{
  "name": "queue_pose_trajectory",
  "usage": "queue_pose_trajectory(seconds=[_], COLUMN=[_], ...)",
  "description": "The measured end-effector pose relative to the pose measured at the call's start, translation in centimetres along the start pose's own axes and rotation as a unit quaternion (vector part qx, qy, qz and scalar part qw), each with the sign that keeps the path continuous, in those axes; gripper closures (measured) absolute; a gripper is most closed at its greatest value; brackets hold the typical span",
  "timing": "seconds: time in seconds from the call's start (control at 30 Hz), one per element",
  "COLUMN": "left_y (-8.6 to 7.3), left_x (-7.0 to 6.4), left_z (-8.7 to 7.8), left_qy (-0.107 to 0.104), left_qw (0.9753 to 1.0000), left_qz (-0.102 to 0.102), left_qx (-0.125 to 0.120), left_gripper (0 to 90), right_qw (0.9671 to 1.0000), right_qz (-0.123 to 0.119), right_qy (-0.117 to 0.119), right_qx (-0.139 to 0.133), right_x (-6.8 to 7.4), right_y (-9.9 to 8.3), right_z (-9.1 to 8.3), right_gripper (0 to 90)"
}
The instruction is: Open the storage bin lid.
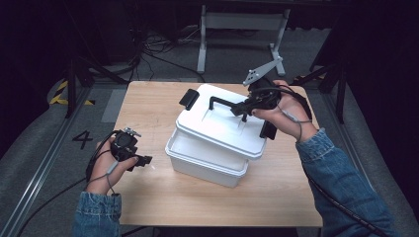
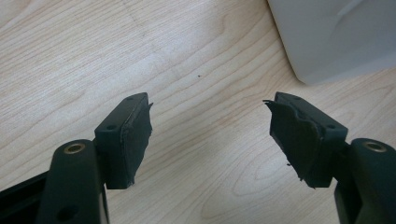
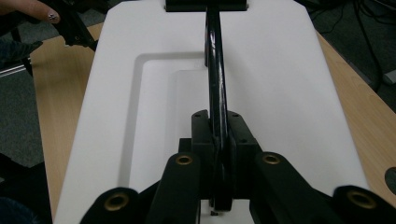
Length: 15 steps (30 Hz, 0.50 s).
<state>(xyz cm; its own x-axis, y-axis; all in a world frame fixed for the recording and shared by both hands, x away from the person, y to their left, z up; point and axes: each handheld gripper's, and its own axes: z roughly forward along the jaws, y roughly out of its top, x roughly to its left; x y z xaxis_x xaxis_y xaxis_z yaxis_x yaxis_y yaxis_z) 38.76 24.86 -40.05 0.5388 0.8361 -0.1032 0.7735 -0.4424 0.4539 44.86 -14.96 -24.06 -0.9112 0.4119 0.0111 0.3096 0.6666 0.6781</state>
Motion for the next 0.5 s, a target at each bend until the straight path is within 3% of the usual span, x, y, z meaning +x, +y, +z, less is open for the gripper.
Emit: queue_pose_trajectory(seconds=[0.2, 0.5], left_y=[0.1, 0.1], left_x=[0.0, 0.0], left_z=[0.1, 0.1], left_qy=[0.000, 0.004], left_qw=[1.0000, 1.0000], left_qz=[0.001, 0.000], left_qx=[0.003, 0.003], left_gripper=[30.1, 29.2], right_qw=[0.9998, 0.9977], right_qz=[0.014, 0.053], right_qy=[-0.013, -0.041], right_qx=[-0.002, -0.009], right_x=[-1.0, -3.3], right_y=[-0.9, -3.2], right_z=[-1.0, -2.7], right_gripper=[84.4, 84.4])
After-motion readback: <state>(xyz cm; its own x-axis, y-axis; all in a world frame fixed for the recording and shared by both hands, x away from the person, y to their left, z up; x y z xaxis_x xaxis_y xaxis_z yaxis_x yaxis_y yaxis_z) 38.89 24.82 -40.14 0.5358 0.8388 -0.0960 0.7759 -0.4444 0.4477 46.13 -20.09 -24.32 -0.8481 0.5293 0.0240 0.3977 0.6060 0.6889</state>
